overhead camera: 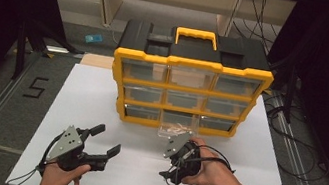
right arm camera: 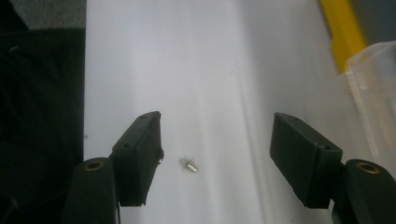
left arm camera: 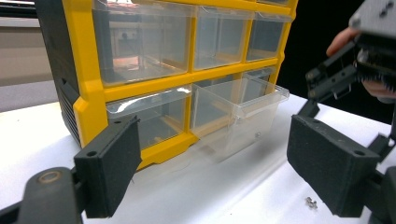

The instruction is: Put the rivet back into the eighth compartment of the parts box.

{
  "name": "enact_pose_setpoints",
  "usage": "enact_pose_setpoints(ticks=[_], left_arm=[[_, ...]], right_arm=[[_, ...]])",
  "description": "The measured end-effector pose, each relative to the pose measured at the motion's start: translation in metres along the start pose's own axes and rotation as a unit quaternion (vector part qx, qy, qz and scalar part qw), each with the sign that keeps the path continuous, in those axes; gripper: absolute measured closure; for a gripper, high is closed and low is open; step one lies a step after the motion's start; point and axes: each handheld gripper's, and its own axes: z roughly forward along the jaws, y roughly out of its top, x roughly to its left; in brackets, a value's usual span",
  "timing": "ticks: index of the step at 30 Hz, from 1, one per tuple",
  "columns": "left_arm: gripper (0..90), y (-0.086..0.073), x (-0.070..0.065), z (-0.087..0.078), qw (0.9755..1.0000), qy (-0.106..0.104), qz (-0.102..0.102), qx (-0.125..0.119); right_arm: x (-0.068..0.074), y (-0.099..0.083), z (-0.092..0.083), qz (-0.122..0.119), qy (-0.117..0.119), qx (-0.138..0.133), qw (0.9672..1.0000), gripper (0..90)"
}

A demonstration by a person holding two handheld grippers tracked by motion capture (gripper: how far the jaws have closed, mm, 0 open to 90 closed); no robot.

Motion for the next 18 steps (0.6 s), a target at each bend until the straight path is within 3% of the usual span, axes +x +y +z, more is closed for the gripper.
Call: enact_pose_setpoints(ticks=[6, 11, 18], left_arm=[[17.7, 0.0, 0.0, -0.001, 1.0, 0.0, 0.001, 0.0], [17.7, 0.0, 0.0, 0.0, 1.0, 0.0, 0.0, 0.0], [17.7, 0.0, 0.0, 0.0, 1.0, 0.0, 0.0, 0.0]], right_arm=[[0.005, -0.002, 0.014, -0.008, 0.009, 0.027, 0.9996, 36.4], [0.008, -0.005, 0.028, -0.003, 0.012, 0.069, 0.9975, 39.2], [0.006, -0.01, 0.039, -0.011, 0.024, 0.074, 0.9969, 42.1]])
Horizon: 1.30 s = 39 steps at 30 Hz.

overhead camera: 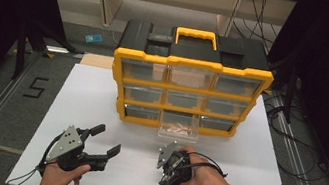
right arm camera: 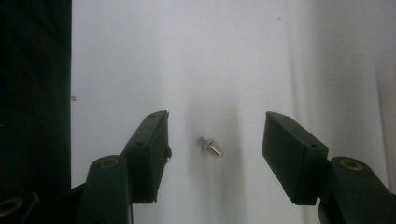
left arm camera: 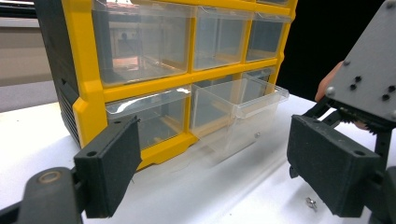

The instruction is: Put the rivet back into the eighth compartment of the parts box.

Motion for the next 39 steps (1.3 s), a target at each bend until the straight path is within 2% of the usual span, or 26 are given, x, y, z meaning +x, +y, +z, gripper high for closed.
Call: enact_pose_setpoints(ticks=[3, 4, 5, 6, 8, 9, 13, 14, 17, 18, 19, 21, 22, 23, 25, 26, 27, 31, 35, 39], left_arm=[[17.6, 0.0, 0.0, 0.0, 1.0, -0.002, -0.001, -0.002], [17.7, 0.0, 0.0, 0.0, 1.0, 0.0, 0.0, 0.001], [17.6, 0.0, 0.0, 0.0, 1.0, -0.002, -0.001, -0.002], [17.6, 0.0, 0.0, 0.0, 1.0, 0.0, 0.0, 0.001], [17.6, 0.0, 0.0, 0.0, 1.0, -0.001, 0.0, 0.001], [17.6, 0.0, 0.0, 0.0, 1.0, 0.0, 0.0, 0.001], [17.6, 0.0, 0.0, 0.0, 1.0, 0.0, 0.0, 0.001], [17.6, 0.0, 0.0, 0.0, 1.0, 0.0, 0.0, 0.001], [17.6, 0.0, 0.0, 0.0, 1.0, 0.0, 0.001, 0.002], [17.6, 0.0, 0.0, 0.0, 1.0, 0.0, 0.001, 0.002], [17.6, 0.0, 0.0, 0.0, 1.0, 0.0, 0.001, 0.002], [17.6, 0.0, 0.0, 0.0, 1.0, 0.0, 0.001, 0.003], [17.6, 0.0, 0.0, 0.0, 1.0, 0.0, 0.001, 0.003], [17.6, 0.0, 0.0, 0.0, 1.0, 0.0, 0.001, 0.003], [17.6, 0.0, 0.0, 0.0, 1.0, 0.0, 0.001, 0.003], [17.6, 0.0, 0.0, 0.0, 1.0, 0.0, 0.001, 0.003], [17.7, 0.0, 0.0, 0.0, 1.0, 0.0, 0.001, 0.003], [17.6, 0.0, 0.0, 0.0, 1.0, 0.0, 0.001, 0.003], [17.6, 0.0, 0.0, 0.0, 1.0, 0.0, 0.001, 0.003], [17.6, 0.0, 0.0, 0.0, 1.0, 0.0, 0.001, 0.002]], right_arm=[[-0.004, -0.002, 0.003, -0.01, -0.005, 0.012, 0.9999, 43.1], [-0.004, -0.002, 0.005, 0.003, -0.002, 0.022, 0.9997, 44.2], [-0.005, -0.003, 0.007, -0.006, -0.001, 0.017, 0.9998, 44.9], [-0.005, -0.003, 0.007, 0.002, -0.001, 0.027, 0.9996, 45.4], [-0.005, -0.002, 0.009, 0.005, 0.001, 0.029, 0.9996, 47.4], [-0.006, -0.002, 0.011, -0.006, 0.002, 0.023, 0.9997, 48.3], [-0.007, -0.001, 0.013, -0.007, 0.006, 0.031, 0.9995, 52.8], [-0.006, -0.001, 0.015, 0.003, 0.006, 0.041, 0.9991, 56.2], [-0.007, -0.001, 0.016, 0.005, 0.01, 0.042, 0.9991, 59.8], [-0.008, -0.002, 0.017, 0.011, 0.014, 0.045, 0.9988, 63.6], [-0.008, -0.002, 0.017, 0.011, 0.014, 0.045, 0.9988, 63.6], [-0.011, -0.004, 0.019, 0.013, 0.025, 0.044, 0.9986, 70.3], [-0.012, -0.004, 0.018, 0.016, 0.027, 0.047, 0.9984, 74.7], [-0.012, -0.004, 0.018, 0.016, 0.027, 0.047, 0.9984, 74.7], [-0.015, -0.006, 0.018, 0.017, 0.028, 0.037, 0.9988, 81.9], [-0.015, -0.006, 0.018, 0.017, 0.028, 0.037, 0.9988, 81.9], [-0.014, -0.006, 0.018, 0.027, 0.029, 0.045, 0.9982, 82.5], [-0.014, -0.005, 0.017, 0.029, 0.027, 0.048, 0.998, 83.0], [-0.014, -0.005, 0.018, 0.022, 0.026, 0.039, 0.9987, 83.1], [-0.014, -0.004, 0.016, 0.031, 0.02, 0.038, 0.9986, 83.1]])
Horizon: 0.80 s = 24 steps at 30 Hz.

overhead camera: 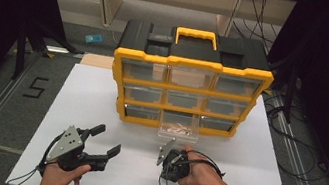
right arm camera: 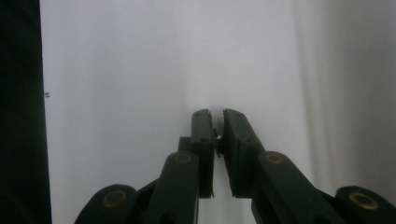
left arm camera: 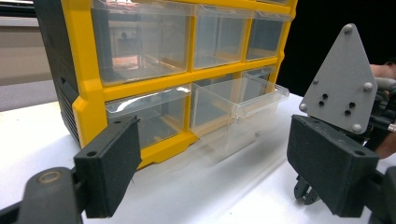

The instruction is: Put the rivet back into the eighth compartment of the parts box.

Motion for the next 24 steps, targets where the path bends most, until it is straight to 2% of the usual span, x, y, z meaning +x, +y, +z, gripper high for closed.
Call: enact_pose_setpoints(ticks=[4, 6, 7, 9, 11, 13, 14, 15, 19, 20, 22, 23, 24], left_arm=[[17.6, 0.0, 0.0, 0.0, 1.0, 0.0, 0.0, 0.0], [17.6, 0.0, 0.0, 0.0, 1.0, 0.0, 0.0, 0.0], [17.6, 0.0, 0.0, 0.0, 1.0, 0.0, 0.0, 0.0], [17.6, 0.0, 0.0, 0.0, 1.0, 0.0, 0.0, 0.0], [17.7, 0.0, 0.0, 0.0, 1.0, 0.0, 0.0, 0.0], [17.6, 0.0, 0.0, 0.0, 1.0, 0.0, 0.0, 0.0], [17.7, 0.0, 0.0, 0.0, 1.0, 0.0, 0.0, 0.0], [17.6, 0.0, 0.0, 0.0, 1.0, 0.0, 0.0, 0.0], [17.6, 0.0, 0.0, 0.0, 1.0, 0.0, 0.0, 0.0], [17.6, 0.0, 0.0, 0.0, 1.0, 0.0, 0.0, 0.0], [17.6, 0.0, 0.0, 0.0, 1.0, 0.0, 0.0, 0.001], [17.7, 0.0, 0.0, 0.0, 1.0, 0.0, 0.0, 0.001], [17.6, 0.0, 0.0, 0.0, 1.0, 0.0, 0.0, 0.0]], right_arm=[[0.0, 0.0, -0.004, 0.007, -0.012, -0.021, 0.9997, 83.1], [-0.002, 0.001, -0.009, -0.001, -0.012, -0.043, 0.999, 83.1], [-0.002, 0.001, -0.009, -0.001, -0.012, -0.043, 0.999, 83.1], [-0.001, 0.002, -0.017, 0.006, -0.016, -0.067, 0.9976, 83.1], [-0.002, 0.003, -0.02, 0.005, -0.018, -0.071, 0.9973, 83.1], [-0.001, 0.004, -0.029, 0.007, -0.018, -0.096, 0.9952, 83.1], [-0.001, 0.004, -0.031, 0.014, -0.019, -0.094, 0.9953, 83.1], [-0.002, 0.005, -0.033, 0.0, -0.017, -0.112, 0.9936, 83.1], [-0.001, 0.006, -0.042, 0.006, -0.03, -0.122, 0.992, 83.1], [-0.001, 0.007, -0.047, 0.008, -0.045, -0.133, 0.99, 83.1], [-0.002, 0.007, -0.05, 0.008, -0.043, -0.137, 0.9897, 83.1], [-0.001, 0.007, -0.051, 0.011, -0.05, -0.14, 0.9888, 83.2], [-0.002, 0.007, -0.056, 0.009, -0.047, -0.147, 0.9879, 83.1]])
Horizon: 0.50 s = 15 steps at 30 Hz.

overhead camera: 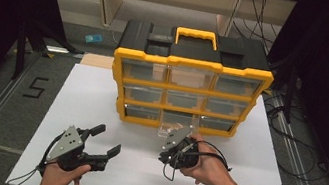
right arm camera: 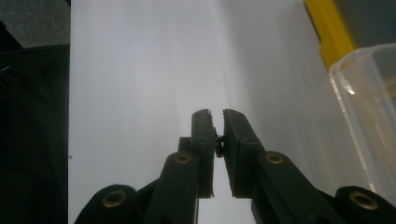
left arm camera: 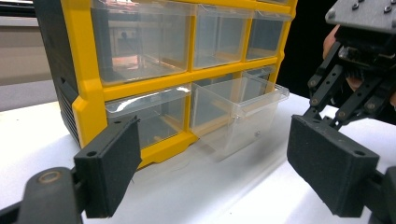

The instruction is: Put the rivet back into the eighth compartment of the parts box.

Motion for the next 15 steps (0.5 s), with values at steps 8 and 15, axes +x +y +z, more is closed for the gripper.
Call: enact_pose_setpoints(ticks=[8, 15], left_arm=[[17.7, 0.0, 0.0, 0.0, 1.0, 0.0, 0.0, 0.0], [17.6, 0.0, 0.0, 0.0, 1.0, 0.0, 0.0, 0.0]], right_arm=[[-0.003, 0.003, -0.007, 0.002, -0.008, -0.016, 0.9998, 83.1], [-0.004, 0.005, -0.013, 0.006, -0.017, -0.032, 0.9993, 83.2]])
